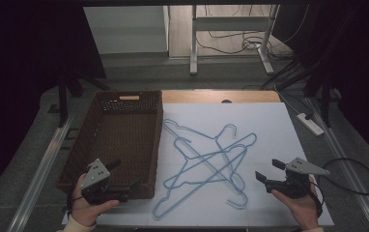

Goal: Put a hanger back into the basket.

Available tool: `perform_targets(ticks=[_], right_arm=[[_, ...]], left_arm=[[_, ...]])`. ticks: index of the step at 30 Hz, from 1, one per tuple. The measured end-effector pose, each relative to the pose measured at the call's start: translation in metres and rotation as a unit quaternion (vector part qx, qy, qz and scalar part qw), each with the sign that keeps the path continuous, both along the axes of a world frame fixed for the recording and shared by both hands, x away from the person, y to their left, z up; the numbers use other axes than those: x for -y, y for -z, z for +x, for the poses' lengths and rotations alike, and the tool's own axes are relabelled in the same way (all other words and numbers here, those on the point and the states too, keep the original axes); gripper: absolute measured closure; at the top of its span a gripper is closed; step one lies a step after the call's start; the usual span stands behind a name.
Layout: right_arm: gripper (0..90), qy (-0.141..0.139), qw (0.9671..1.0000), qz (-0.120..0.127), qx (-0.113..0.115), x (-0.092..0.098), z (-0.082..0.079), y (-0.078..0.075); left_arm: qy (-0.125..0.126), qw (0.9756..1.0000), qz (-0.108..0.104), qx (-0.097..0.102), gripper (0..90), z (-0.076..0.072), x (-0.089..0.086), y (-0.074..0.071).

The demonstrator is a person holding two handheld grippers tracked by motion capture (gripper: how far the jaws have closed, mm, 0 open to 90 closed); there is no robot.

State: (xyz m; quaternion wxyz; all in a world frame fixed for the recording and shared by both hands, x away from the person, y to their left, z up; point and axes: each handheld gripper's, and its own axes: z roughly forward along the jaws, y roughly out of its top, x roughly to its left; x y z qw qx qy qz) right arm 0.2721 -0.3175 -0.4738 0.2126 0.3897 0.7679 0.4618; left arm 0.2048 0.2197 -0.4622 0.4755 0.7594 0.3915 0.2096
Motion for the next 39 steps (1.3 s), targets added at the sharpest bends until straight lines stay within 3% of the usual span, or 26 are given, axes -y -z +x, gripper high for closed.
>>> perform_targets(ticks=[13, 20, 25, 28, 33, 39], right_arm=[[19.5, -0.002, 0.9997, -0.022, -0.009, -0.007, 0.001, 0.001], [20.6, 0.011, 0.9988, -0.042, -0.020, -0.009, 0.003, 0.003], [20.5, 0.003, 0.9975, -0.067, -0.024, -0.019, 0.007, -0.001], [20.8, -0.003, 0.9974, -0.067, -0.025, -0.026, 0.010, -0.008], [21.6, -0.010, 0.9956, -0.086, -0.035, -0.045, 0.025, -0.012], [26.2, -0.022, 0.9920, -0.106, -0.066, -0.073, 0.060, -0.013]], left_arm=[[0.007, 1.0000, 0.003, 0.003, 10.6, -0.001, 0.004, -0.001], [0.008, 0.9999, 0.004, 0.005, 10.9, -0.001, 0.004, 0.001], [0.007, 0.9999, 0.007, 0.010, 11.0, -0.004, 0.006, -0.001], [0.008, 0.9998, 0.010, 0.017, 11.3, -0.004, 0.007, -0.003], [0.011, 0.9997, 0.008, 0.022, 11.5, -0.002, 0.005, -0.005], [0.012, 0.9997, 0.001, 0.019, 11.7, 0.004, 0.003, -0.005]])
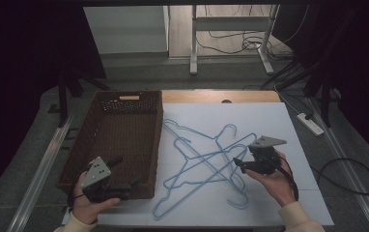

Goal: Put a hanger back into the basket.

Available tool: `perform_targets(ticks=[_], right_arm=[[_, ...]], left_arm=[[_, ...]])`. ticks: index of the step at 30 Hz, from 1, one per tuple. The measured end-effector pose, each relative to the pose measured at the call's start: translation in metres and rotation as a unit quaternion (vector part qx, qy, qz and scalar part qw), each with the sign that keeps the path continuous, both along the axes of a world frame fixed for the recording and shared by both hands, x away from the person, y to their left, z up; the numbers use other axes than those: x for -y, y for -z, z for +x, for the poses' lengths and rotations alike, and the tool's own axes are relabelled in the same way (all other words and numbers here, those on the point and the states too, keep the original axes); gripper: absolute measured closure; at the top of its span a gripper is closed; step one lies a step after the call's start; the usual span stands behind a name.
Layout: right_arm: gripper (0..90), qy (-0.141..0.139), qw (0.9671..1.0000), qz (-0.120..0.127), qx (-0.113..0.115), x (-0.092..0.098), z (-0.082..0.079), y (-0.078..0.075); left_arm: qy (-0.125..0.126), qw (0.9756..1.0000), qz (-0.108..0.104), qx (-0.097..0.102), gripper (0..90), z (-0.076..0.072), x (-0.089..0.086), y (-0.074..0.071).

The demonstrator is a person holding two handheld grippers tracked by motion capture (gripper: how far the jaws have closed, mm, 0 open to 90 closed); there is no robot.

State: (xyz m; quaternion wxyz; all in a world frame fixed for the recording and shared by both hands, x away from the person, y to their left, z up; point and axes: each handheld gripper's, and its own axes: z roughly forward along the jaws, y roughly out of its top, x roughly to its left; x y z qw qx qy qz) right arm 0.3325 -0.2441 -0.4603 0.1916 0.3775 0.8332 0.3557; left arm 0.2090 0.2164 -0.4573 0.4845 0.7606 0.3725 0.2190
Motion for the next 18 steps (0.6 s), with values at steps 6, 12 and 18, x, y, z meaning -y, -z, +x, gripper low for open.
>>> perform_targets(ticks=[6, 12, 18], right_arm=[[28.2, 0.010, 0.9986, -0.037, -0.037, -0.020, 0.036, 0.003], [32.3, 0.012, 0.9960, -0.062, -0.063, -0.040, 0.063, 0.006], [41.6, 0.006, 0.9907, -0.092, -0.100, -0.065, 0.087, 0.017]], left_arm=[[0.000, 1.0000, 0.001, -0.002, 11.8, 0.001, 0.001, 0.001], [-0.003, 1.0000, 0.000, -0.001, 11.8, 0.000, 0.000, 0.000], [-0.004, 1.0000, 0.000, -0.001, 11.8, 0.000, 0.000, 0.000]])
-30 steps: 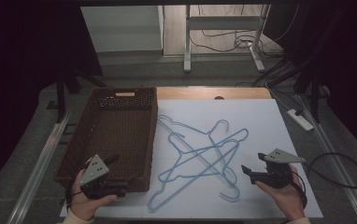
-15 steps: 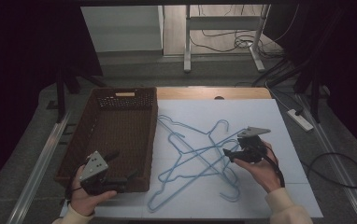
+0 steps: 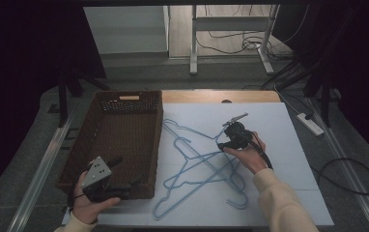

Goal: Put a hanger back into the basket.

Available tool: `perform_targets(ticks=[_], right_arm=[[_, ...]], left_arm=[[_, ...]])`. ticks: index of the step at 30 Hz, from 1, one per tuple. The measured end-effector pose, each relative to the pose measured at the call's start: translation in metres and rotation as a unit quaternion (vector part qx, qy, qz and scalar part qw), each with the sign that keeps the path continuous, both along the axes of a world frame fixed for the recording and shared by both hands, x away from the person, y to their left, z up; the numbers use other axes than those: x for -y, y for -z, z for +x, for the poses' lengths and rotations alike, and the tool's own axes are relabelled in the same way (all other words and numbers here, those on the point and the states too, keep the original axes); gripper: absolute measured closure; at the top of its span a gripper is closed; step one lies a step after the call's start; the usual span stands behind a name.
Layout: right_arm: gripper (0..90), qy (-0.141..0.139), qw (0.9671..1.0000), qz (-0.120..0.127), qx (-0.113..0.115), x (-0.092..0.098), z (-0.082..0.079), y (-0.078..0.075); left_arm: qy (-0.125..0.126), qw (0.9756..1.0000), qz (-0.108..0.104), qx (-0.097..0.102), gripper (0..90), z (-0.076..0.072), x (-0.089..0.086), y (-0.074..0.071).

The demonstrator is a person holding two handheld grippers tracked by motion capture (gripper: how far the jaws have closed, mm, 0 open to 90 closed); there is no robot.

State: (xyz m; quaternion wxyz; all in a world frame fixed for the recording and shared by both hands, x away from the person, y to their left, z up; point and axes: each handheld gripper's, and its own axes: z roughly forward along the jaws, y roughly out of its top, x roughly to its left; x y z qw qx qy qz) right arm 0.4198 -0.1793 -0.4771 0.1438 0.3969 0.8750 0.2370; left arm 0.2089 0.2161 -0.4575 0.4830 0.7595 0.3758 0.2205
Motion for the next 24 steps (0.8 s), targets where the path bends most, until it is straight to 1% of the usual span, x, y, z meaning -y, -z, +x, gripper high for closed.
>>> perform_targets(ticks=[1, 4, 5, 6, 7, 8, 9, 12, 15, 16, 18, 19, 21, 22, 24], right_arm=[[45.1, 0.001, 0.9999, -0.003, -0.014, -0.005, 0.005, 0.004], [51.4, 0.005, 0.9993, -0.024, -0.028, -0.013, 0.013, 0.011], [51.4, 0.005, 0.9993, -0.024, -0.028, -0.013, 0.013, 0.011], [56.6, 0.012, 0.9989, -0.031, -0.033, -0.017, 0.017, 0.015], [56.6, 0.012, 0.9989, -0.031, -0.033, -0.017, 0.017, 0.015], [60.3, 0.017, 0.9984, -0.038, -0.039, -0.020, 0.020, 0.018], [61.4, 0.017, 0.9980, -0.046, -0.041, -0.021, 0.022, 0.019], [66.9, 0.016, 0.9970, -0.057, -0.050, -0.025, 0.024, 0.022], [71.0, 0.013, 0.9965, -0.061, -0.056, -0.028, 0.025, 0.022], [77.6, 0.013, 0.9958, -0.065, -0.063, -0.030, 0.025, 0.022], [78.9, 0.012, 0.9957, -0.064, -0.066, -0.031, 0.026, 0.022], [82.8, 0.018, 0.9949, -0.067, -0.073, -0.033, 0.026, 0.021], [83.6, 0.022, 0.9946, -0.065, -0.079, -0.033, 0.027, 0.021], [84.1, 0.022, 0.9946, -0.064, -0.078, -0.032, 0.027, 0.020], [85.3, 0.026, 0.9950, -0.067, -0.070, -0.031, 0.027, 0.020]], left_arm=[[0.000, 1.0000, 0.000, 0.000, 11.8, 0.000, 0.000, 0.000], [0.001, 1.0000, 0.001, -0.001, 11.8, 0.001, 0.001, 0.000], [0.001, 1.0000, 0.001, -0.001, 11.8, 0.001, 0.001, 0.000], [0.002, 1.0000, 0.001, -0.001, 11.7, 0.001, 0.002, 0.000], [0.002, 1.0000, 0.002, -0.001, 11.7, 0.001, 0.002, 0.000], [0.002, 1.0000, 0.002, -0.001, 11.7, 0.001, 0.002, 0.001], [0.002, 1.0000, 0.002, -0.001, 11.7, 0.001, 0.002, 0.001], [0.001, 1.0000, 0.001, -0.001, 11.7, 0.001, 0.002, 0.001], [0.001, 1.0000, 0.001, -0.001, 11.7, 0.001, 0.001, 0.001], [0.001, 1.0000, 0.001, -0.002, 11.6, 0.001, 0.002, 0.001], [0.001, 1.0000, 0.002, -0.002, 11.6, 0.001, 0.002, 0.001], [0.002, 1.0000, 0.002, -0.001, 11.6, 0.001, 0.002, 0.001], [0.002, 1.0000, 0.002, -0.001, 11.6, 0.001, 0.002, 0.001], [0.002, 1.0000, 0.001, -0.001, 11.6, 0.001, 0.002, 0.000], [0.002, 1.0000, 0.001, 0.000, 11.6, 0.001, 0.002, 0.000]])
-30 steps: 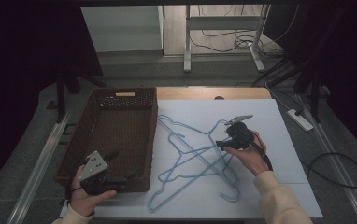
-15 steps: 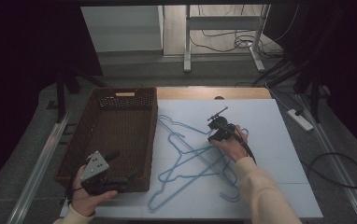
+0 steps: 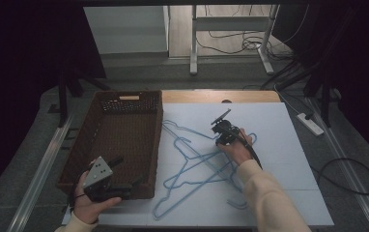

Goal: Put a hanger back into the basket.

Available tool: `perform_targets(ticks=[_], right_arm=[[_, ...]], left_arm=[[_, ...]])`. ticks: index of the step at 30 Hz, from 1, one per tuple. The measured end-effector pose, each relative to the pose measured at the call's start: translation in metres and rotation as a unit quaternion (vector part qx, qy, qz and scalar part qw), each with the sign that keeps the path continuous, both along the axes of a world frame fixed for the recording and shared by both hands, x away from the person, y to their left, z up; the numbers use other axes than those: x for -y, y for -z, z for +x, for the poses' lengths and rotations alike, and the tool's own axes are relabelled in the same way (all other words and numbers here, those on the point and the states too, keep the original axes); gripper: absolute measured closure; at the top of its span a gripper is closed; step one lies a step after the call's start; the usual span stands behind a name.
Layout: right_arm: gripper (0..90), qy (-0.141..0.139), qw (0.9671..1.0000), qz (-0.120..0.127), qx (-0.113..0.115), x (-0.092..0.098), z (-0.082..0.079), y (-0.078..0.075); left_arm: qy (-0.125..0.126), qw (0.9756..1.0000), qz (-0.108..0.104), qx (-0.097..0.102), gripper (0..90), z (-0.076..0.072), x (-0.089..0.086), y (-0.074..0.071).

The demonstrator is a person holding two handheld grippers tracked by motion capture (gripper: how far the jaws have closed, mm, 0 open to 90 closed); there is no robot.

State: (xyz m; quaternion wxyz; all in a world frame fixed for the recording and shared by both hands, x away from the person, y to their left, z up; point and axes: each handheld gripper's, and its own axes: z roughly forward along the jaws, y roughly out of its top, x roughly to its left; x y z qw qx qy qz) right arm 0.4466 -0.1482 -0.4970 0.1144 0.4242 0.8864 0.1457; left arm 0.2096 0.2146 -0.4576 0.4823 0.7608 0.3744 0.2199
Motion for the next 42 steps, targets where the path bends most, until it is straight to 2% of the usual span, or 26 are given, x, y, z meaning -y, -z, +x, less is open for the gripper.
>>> perform_targets(ticks=[4, 10, 15, 16, 17, 20, 21, 22, 34, 38, 39, 42], right_arm=[[87.4, 0.002, 0.9996, -0.004, 0.028, 0.006, -0.001, -0.006], [87.5, -0.003, 0.9985, 0.003, 0.055, 0.016, -0.006, -0.017], [87.7, 0.001, 0.9953, 0.022, 0.095, 0.028, -0.010, -0.031], [87.7, 0.001, 0.9953, 0.022, 0.095, 0.028, -0.010, -0.031], [87.7, -0.001, 0.9938, 0.029, 0.107, 0.031, -0.012, -0.037], [87.8, -0.008, 0.9913, 0.038, 0.126, 0.034, -0.016, -0.044], [87.8, -0.008, 0.9913, 0.038, 0.126, 0.034, -0.016, -0.044], [87.9, -0.014, 0.9897, 0.045, 0.135, 0.036, -0.019, -0.050], [88.1, -0.046, 0.9842, 0.059, 0.160, 0.040, -0.034, -0.065], [88.1, -0.055, 0.9808, 0.073, 0.172, 0.043, -0.039, -0.072], [88.1, -0.055, 0.9808, 0.073, 0.172, 0.043, -0.039, -0.072], [88.2, -0.062, 0.9772, 0.084, 0.185, 0.046, -0.044, -0.082]], left_arm=[[-0.001, 1.0000, -0.001, 0.000, 11.6, 0.001, 0.000, 0.000], [-0.002, 1.0000, -0.001, 0.000, 11.6, 0.001, 0.000, 0.000], [-0.001, 1.0000, 0.000, 0.000, 11.6, 0.001, 0.001, 0.000], [-0.001, 1.0000, 0.001, 0.000, 11.6, 0.001, 0.002, 0.000], [-0.001, 1.0000, 0.000, 0.000, 11.6, 0.001, 0.002, 0.000], [-0.001, 1.0000, 0.001, 0.000, 11.6, 0.001, 0.003, -0.001], [-0.001, 1.0000, 0.001, 0.000, 11.6, 0.001, 0.003, -0.001], [-0.001, 1.0000, 0.000, -0.001, 11.6, 0.001, 0.003, -0.001], [-0.003, 1.0000, 0.000, 0.001, 11.6, 0.002, 0.003, -0.001], [-0.004, 1.0000, 0.000, 0.000, 11.7, 0.002, 0.003, -0.001], [-0.004, 1.0000, 0.000, 0.000, 11.6, 0.002, 0.003, -0.001], [-0.004, 1.0000, 0.001, 0.001, 11.6, 0.002, 0.003, -0.001]])
